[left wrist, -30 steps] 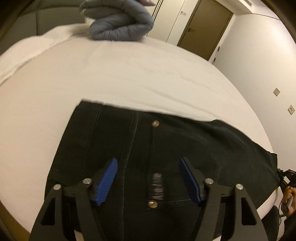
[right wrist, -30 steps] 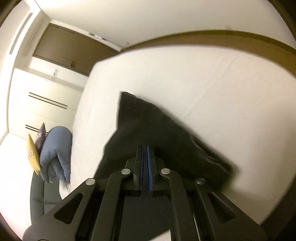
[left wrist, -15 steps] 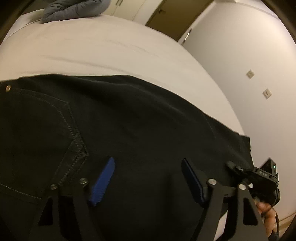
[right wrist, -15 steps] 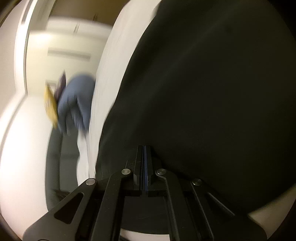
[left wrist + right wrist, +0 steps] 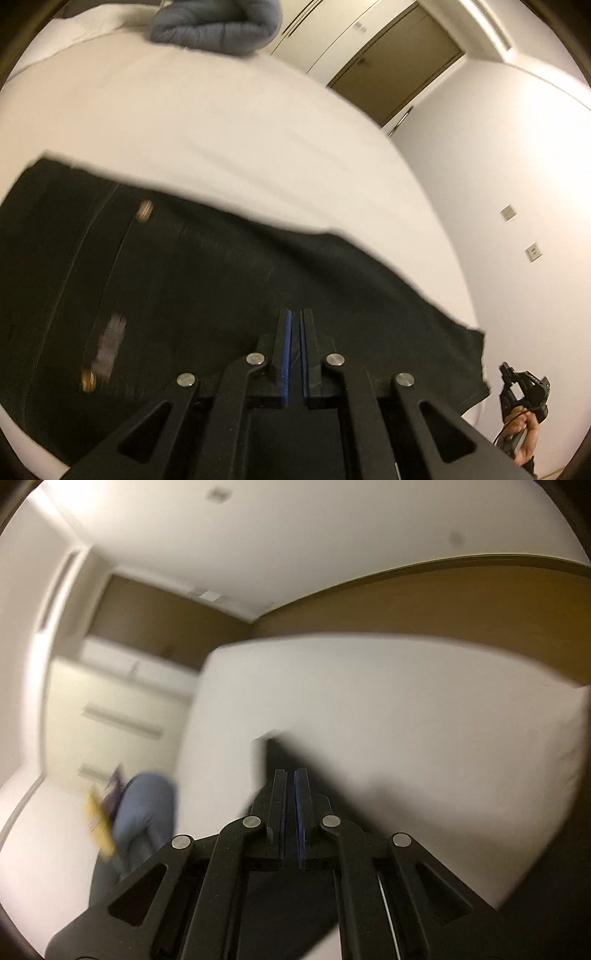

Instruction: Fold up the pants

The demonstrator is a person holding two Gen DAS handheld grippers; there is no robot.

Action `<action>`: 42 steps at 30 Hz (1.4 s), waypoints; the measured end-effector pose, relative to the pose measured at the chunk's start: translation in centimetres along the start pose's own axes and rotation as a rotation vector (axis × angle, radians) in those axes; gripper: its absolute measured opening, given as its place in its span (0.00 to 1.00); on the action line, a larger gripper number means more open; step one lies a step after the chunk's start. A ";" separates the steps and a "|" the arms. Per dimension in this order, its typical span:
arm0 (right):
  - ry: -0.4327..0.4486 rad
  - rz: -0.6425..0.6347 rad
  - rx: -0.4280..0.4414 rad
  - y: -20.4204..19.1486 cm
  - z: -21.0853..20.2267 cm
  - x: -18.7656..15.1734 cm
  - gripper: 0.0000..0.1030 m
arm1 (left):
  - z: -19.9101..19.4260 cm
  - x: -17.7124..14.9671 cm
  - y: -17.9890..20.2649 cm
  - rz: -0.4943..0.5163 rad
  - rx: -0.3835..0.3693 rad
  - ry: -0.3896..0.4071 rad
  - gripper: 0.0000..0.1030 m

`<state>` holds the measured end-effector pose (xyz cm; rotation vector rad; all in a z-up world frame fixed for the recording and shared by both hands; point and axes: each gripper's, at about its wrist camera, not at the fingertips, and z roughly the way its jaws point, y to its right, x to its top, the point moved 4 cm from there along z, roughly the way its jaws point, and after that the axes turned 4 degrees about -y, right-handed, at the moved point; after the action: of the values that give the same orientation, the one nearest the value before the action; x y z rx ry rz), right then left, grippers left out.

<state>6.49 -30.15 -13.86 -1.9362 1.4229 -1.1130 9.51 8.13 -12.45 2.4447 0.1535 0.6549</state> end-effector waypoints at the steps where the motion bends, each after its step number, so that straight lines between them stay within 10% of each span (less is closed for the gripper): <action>1: -0.063 -0.035 0.047 -2.6 2.0 -1.4 0.04 | 0.5 0.8 0.6 0.004 -0.020 0.005 0.02; 7: -0.385 -0.097 0.214 -11.1 16.8 -13.9 0.04 | 6.3 0.8 5.1 0.054 -0.083 -0.088 0.02; 13: -0.468 -0.066 0.107 -8.0 27.0 -19.9 0.00 | 9.5 -1.8 2.3 0.025 -0.032 -0.177 0.04; 27: 0.124 -0.007 -0.225 2.8 4.3 0.8 0.04 | 4.5 -1.5 -0.4 0.031 0.090 -0.065 0.02; 30: 0.110 -0.013 -0.186 2.6 0.7 -0.8 0.13 | 3.0 -1.6 1.3 0.031 0.073 -0.027 0.05; 32: 0.071 -0.033 -0.164 1.9 -0.2 -3.3 0.58 | 3.4 -2.3 3.8 0.052 0.024 -0.036 0.13; 34: 0.046 0.015 -0.110 1.9 -0.7 -6.4 0.73 | 4.3 -3.7 7.2 0.094 -0.034 -0.064 0.18; 42: -0.052 0.161 -0.022 2.4 4.3 -13.8 0.62 | 9.4 -8.1 12.7 0.147 -0.122 -0.223 0.18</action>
<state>7.02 -18.38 -22.49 -1.8159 1.5388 -0.9704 6.49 -9.23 -15.11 2.4050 -0.1522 0.4345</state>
